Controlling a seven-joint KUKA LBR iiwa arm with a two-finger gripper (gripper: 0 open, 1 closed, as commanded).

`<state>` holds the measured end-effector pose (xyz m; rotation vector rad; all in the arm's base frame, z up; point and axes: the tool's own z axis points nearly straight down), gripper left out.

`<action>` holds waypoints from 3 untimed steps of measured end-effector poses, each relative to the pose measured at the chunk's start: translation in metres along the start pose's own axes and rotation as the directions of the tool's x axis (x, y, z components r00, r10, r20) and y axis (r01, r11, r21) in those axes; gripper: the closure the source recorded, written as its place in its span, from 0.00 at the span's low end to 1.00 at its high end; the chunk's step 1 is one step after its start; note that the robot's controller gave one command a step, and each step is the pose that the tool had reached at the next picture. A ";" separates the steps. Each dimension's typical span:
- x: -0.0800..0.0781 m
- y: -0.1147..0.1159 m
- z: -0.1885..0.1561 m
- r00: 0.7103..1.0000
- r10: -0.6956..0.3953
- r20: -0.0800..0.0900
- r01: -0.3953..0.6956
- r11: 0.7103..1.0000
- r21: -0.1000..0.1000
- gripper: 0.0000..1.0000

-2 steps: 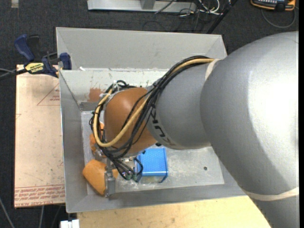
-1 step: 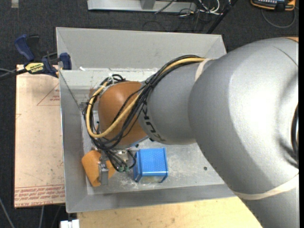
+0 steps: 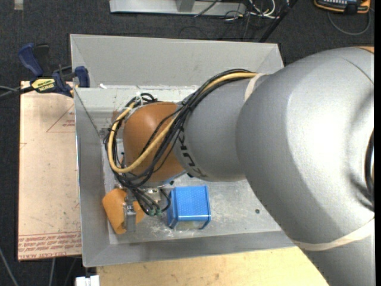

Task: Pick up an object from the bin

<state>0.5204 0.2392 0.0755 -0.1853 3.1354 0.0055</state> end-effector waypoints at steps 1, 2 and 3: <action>-0.025 -0.004 0.000 0.943 -0.332 0.004 0.332 0.943 0.001 1.00; -0.025 -0.004 0.000 0.943 -0.332 0.004 0.332 0.943 0.000 1.00; -0.025 -0.004 0.000 0.943 -0.333 0.004 0.333 0.943 0.000 1.00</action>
Offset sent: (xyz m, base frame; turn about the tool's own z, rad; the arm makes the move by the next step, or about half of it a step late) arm 0.0000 0.0000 0.0000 0.0000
